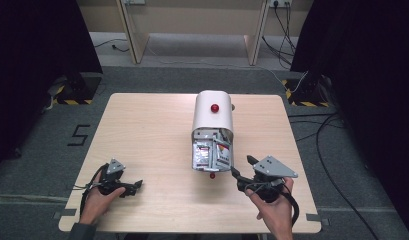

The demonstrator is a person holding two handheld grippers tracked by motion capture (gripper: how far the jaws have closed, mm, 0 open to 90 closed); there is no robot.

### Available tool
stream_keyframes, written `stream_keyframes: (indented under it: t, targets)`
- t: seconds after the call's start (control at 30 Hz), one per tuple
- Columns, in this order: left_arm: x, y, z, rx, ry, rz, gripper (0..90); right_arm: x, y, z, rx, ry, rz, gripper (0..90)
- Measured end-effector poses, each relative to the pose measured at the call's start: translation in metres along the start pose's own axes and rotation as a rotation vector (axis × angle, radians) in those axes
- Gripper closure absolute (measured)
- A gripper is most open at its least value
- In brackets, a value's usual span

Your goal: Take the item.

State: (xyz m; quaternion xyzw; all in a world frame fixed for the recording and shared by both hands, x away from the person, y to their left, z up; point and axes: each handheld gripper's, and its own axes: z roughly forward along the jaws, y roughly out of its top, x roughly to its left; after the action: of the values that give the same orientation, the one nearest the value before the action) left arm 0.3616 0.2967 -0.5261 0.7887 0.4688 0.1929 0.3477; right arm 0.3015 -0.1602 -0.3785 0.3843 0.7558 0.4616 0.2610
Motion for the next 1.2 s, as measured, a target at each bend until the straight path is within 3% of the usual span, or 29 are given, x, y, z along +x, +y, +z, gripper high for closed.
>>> stream_keyframes:
  t: [0.6,0.9,1.2]
  targets:
    - [0.0,0.0,0.0,0.0,0.0,0.0,0.0,0.022,0.016,0.029,0.006,0.034,-0.061,38.5]
    - [0.0,0.0,0.0,-0.001,0.0,0.0,0.0,0.027,0.016,0.044,0.028,0.015,-0.089,40.5]
    - [0.0,0.0,0.0,-0.001,0.0,0.0,0.0,0.026,0.014,0.057,0.053,-0.016,-0.125,47.9]
